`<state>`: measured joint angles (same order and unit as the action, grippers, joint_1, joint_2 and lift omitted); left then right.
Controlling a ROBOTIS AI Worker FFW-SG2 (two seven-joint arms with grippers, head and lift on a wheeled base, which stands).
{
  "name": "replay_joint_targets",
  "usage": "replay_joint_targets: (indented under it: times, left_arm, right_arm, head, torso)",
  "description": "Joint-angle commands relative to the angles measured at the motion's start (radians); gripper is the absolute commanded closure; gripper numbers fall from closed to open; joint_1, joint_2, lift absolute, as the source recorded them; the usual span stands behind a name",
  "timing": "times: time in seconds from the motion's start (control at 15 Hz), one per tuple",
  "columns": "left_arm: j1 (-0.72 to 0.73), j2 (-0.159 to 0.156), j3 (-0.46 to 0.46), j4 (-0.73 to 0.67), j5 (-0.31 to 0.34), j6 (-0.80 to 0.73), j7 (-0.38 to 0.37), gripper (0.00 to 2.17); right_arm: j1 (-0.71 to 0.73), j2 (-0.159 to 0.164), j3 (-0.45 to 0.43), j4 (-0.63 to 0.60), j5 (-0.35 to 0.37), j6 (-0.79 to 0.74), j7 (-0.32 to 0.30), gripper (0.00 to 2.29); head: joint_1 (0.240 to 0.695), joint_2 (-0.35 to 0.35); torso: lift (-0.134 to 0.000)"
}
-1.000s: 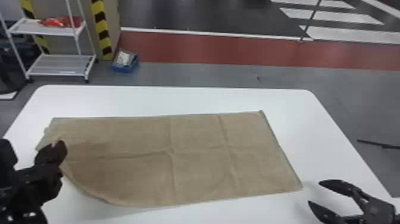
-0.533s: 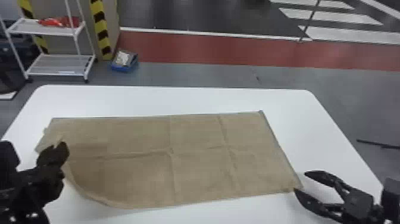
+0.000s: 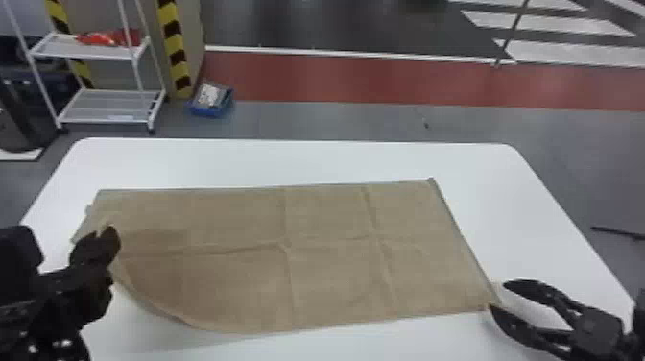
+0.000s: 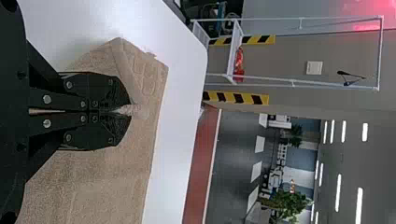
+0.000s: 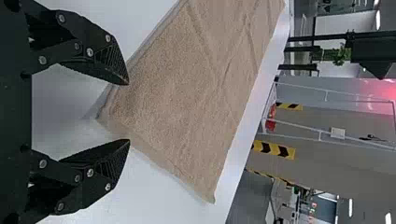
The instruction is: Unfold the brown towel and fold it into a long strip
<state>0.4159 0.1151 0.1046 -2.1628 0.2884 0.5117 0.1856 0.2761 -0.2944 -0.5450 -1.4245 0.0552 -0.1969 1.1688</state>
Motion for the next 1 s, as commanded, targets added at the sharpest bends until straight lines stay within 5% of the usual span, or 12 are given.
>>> replay_joint_targets:
  times: [0.0, 0.07, 0.8, 0.93]
  left_arm:
    - [0.0, 0.0, 0.0, 0.0, 0.0, 0.0, 0.0, 1.46]
    - [0.001, 0.0, -0.002, -0.002, 0.0, 0.0, 0.0, 1.46]
    - [0.017, 0.003, 0.001, -0.029, 0.0, 0.012, 0.003, 1.46]
    - [0.018, 0.003, 0.0, -0.035, 0.0, 0.015, 0.005, 1.46]
  right_arm:
    - [0.008, -0.011, -0.007, 0.001, 0.0, 0.003, 0.0, 0.54]
    - [0.008, -0.011, -0.001, 0.001, 0.006, 0.009, -0.001, 0.69]
    - [-0.011, -0.023, 0.027, 0.004, 0.043, 0.08, -0.001, 0.85]
    - [-0.014, -0.023, 0.019, 0.001, 0.038, 0.086, -0.001, 1.21]
  head:
    - [0.695, -0.129]
    - [0.695, -0.134]
    - [0.695, -0.132]
    - [0.695, -0.134]
  torso:
    - [-0.113]
    - [-0.113]
    - [-0.113]
    - [-0.113]
